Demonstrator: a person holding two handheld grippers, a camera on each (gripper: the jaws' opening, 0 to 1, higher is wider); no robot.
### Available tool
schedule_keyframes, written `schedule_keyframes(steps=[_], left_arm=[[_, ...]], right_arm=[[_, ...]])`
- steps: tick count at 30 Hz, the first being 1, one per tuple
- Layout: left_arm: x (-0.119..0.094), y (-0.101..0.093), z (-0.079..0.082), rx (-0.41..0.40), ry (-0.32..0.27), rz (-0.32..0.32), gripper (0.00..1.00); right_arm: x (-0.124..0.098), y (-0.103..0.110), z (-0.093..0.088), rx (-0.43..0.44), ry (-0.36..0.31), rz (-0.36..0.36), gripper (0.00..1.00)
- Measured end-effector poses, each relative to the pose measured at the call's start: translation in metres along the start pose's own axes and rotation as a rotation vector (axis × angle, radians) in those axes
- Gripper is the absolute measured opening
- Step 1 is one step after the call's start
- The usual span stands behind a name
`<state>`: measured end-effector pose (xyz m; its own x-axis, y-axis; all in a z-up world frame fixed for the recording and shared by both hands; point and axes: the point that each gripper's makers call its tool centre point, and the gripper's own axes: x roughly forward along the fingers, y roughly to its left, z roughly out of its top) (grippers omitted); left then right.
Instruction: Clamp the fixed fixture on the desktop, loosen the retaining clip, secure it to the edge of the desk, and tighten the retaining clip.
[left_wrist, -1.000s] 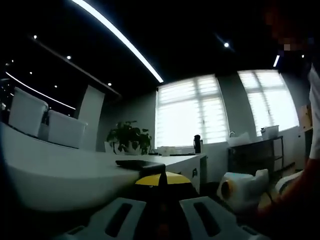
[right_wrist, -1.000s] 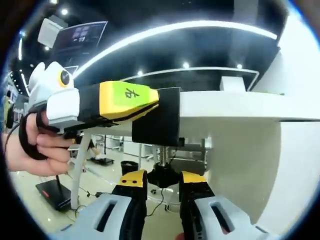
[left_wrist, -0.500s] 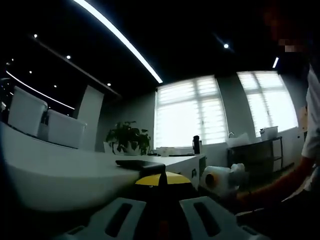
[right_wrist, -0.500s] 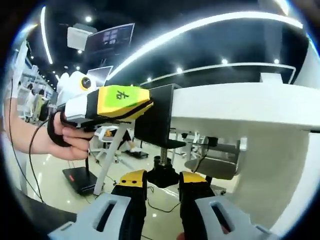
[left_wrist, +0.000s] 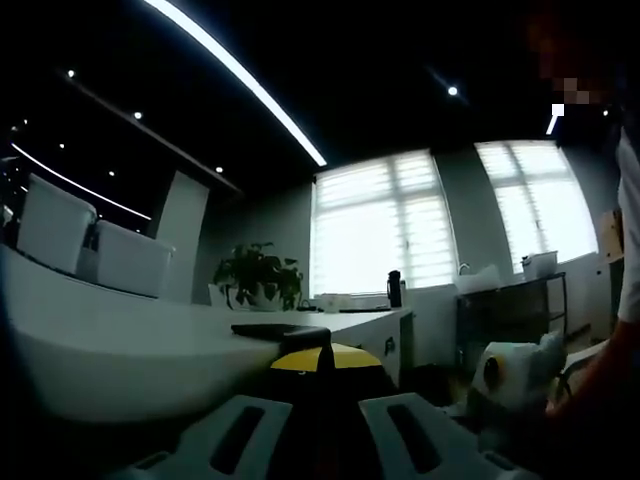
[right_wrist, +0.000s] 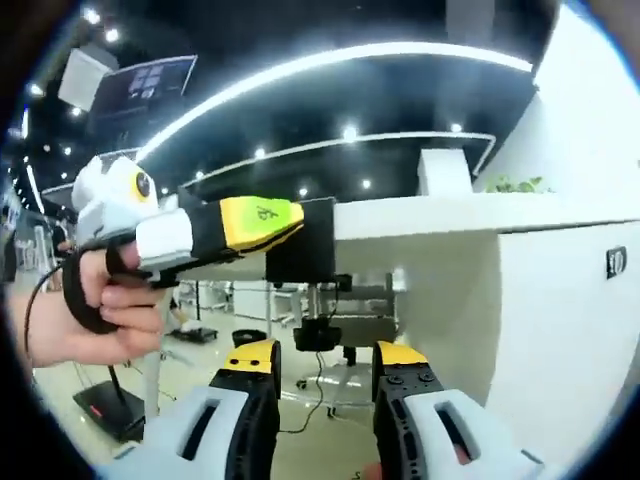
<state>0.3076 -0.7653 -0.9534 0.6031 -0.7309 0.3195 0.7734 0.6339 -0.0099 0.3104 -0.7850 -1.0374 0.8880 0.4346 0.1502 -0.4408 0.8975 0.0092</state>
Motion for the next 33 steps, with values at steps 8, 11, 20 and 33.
schedule_keyframes(steps=[8, 11, 20, 33], left_arm=[[-0.001, 0.000, 0.000, 0.001, -0.003, 0.005, 0.02], [-0.001, 0.000, 0.000, -0.002, -0.003, 0.002, 0.02], [-0.001, 0.000, 0.000, 0.002, -0.006, 0.000, 0.02], [0.000, -0.001, 0.000, 0.004, -0.009, -0.004, 0.02]], right_arm=[[0.024, -0.004, -0.009, -0.083, 0.066, -0.098, 0.35], [0.034, -0.004, -0.011, -0.093, 0.076, -0.108, 0.33], [0.038, -0.002, -0.017, -0.168, 0.077, -0.062, 0.19], [0.040, 0.004, -0.009, -0.122, 0.057, -0.047, 0.24]])
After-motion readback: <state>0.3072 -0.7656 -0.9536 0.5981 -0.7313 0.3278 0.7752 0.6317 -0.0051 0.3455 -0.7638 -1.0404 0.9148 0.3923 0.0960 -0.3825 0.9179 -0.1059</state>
